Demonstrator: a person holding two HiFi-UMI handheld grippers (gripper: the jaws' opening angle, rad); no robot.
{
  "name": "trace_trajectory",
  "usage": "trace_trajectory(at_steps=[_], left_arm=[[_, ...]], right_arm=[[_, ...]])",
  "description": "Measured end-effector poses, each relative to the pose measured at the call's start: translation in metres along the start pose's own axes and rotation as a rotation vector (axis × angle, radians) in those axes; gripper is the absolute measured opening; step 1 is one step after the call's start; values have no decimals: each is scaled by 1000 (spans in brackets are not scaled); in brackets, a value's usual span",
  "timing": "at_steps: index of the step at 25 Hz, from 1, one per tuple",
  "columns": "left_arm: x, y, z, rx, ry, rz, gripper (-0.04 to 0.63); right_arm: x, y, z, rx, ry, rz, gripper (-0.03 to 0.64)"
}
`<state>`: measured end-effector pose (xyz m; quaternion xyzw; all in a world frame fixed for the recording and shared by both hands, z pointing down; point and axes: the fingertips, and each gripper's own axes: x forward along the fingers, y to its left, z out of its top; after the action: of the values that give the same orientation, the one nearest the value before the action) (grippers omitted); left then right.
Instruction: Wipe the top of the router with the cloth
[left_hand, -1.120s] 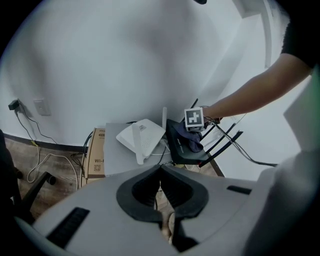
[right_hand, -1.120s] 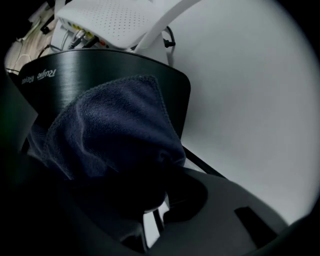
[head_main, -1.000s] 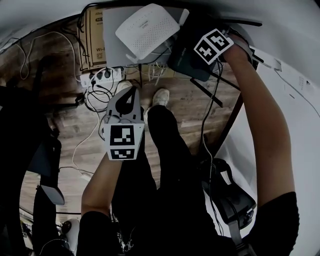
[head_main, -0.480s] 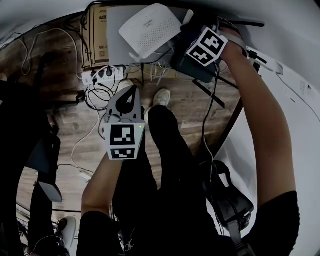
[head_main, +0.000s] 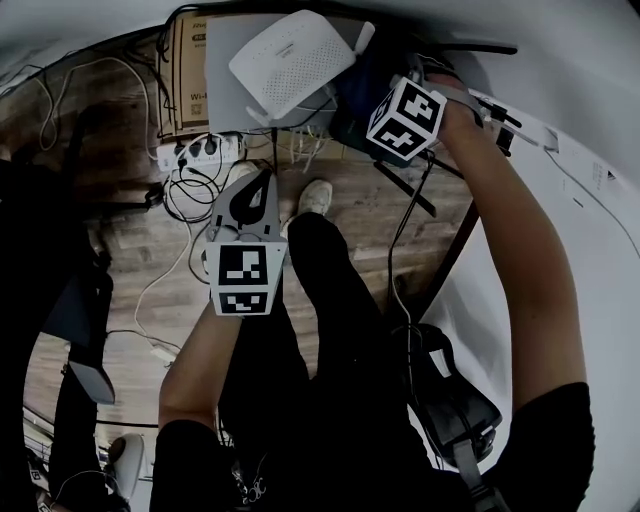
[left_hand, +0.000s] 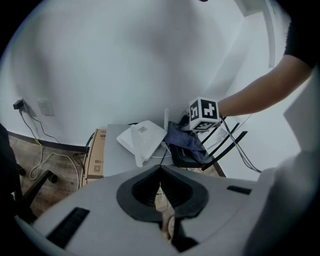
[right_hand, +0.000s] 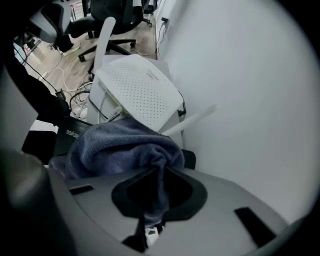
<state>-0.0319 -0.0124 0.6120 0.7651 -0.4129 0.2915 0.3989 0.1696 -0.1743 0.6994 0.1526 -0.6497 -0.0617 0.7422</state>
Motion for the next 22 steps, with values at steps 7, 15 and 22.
trace_trajectory(at_steps=[7,15,22], left_arm=[[6,-12,5,0,-2,-7,3],[6,-19,12,7,-5,-5,3],[5,-21,17,-2,-14,10,3]], right_arm=[[-22,43,17,-7,-125,155,20],[-40,87,14,77,-194,471,21],[-57,142,-10,-60,-37,717,21]])
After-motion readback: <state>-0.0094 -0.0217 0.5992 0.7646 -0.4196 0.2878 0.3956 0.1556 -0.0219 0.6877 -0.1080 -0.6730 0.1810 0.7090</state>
